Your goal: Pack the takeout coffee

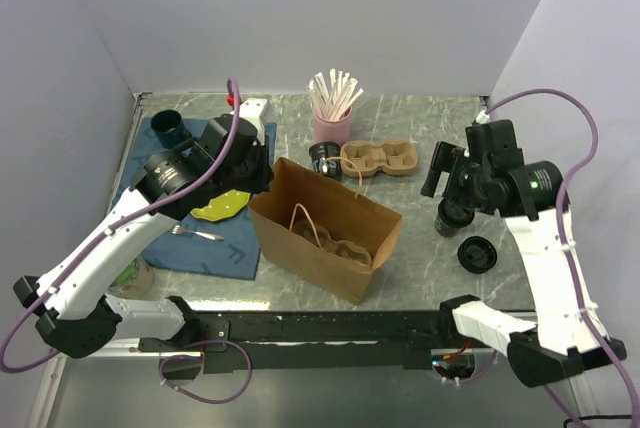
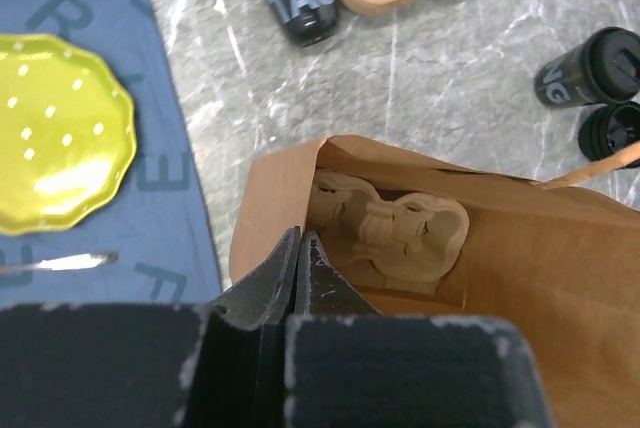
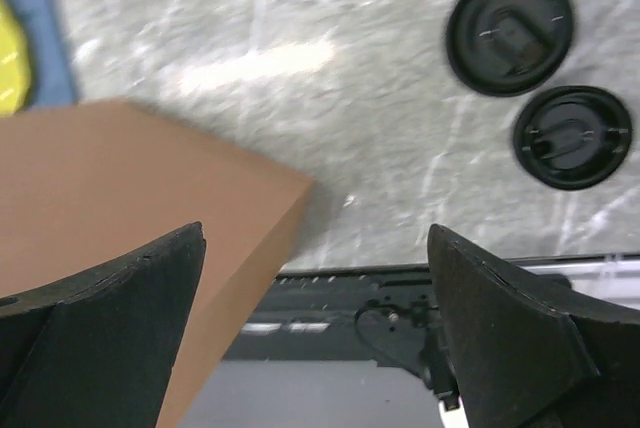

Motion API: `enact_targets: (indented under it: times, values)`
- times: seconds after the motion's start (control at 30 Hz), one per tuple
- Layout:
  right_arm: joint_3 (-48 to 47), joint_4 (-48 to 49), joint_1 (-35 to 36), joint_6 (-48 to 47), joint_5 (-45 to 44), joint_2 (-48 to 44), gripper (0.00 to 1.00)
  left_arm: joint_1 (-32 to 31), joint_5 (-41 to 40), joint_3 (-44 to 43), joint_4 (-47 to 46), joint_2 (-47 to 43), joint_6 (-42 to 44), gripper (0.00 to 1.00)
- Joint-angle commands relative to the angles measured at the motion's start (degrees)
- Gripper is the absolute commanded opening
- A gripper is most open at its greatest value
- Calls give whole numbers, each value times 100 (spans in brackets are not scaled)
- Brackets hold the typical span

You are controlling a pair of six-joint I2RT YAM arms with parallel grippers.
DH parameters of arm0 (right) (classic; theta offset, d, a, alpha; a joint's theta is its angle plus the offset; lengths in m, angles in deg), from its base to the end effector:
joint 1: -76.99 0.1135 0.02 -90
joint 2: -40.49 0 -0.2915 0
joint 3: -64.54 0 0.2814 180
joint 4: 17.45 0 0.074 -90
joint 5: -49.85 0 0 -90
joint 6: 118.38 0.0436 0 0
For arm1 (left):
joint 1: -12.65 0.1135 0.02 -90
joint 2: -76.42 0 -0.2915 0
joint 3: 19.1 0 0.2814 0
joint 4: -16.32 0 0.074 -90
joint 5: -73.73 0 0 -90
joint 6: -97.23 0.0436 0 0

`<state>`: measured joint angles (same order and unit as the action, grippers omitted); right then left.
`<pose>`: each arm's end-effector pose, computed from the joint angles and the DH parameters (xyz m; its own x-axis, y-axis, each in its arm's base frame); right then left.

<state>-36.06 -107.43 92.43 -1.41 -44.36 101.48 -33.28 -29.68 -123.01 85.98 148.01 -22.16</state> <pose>0.1651 0.0423 0.4574 -0.7616 0.2589 -0.5941 0.1403 0.9609 0.2389 0.1869 -0.1786 0.4699 -0.6476 -0.0173 -0.7618 0.2902 0.9188 -0.2676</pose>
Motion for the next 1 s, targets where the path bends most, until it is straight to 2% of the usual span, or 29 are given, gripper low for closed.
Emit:
enact_targets:
  times: [0.0,0.17,0.23,0.27,0.3,0.37,0.4,0.5,0.8,0.97]
  values:
    - [346,-223,-549,-279,-493,79,100,76,-320,97,268,-242,-392,1]
    - [1313,540,-1368,-787,-442,176,100,198,-496,63,584,-339,-647,1]
    - [1533,726,-1517,-903,-240,307,99,225,-356,-51,664,-313,-656,7]
    - [1586,796,-1788,-955,-169,439,98,225,-321,-113,725,-260,-682,11]
    - [1648,997,-1869,-991,-107,492,97,225,-233,-244,804,-225,-682,21]
    - [1806,1218,-2114,-1122,-11,658,94,225,-101,-350,840,-199,-604,32]
    - [1833,1367,-2185,-1166,51,738,91,225,-83,-438,892,-207,-569,42]
    - [1789,1430,-2405,-1193,95,1098,90,225,-118,-535,963,-216,-402,59]
    - [1719,1711,-2564,-1395,130,1758,90,234,110,-114,647,-690,-182,73]
    - [1850,1851,-2581,-1527,95,1960,89,225,268,27,638,-752,-41,77]
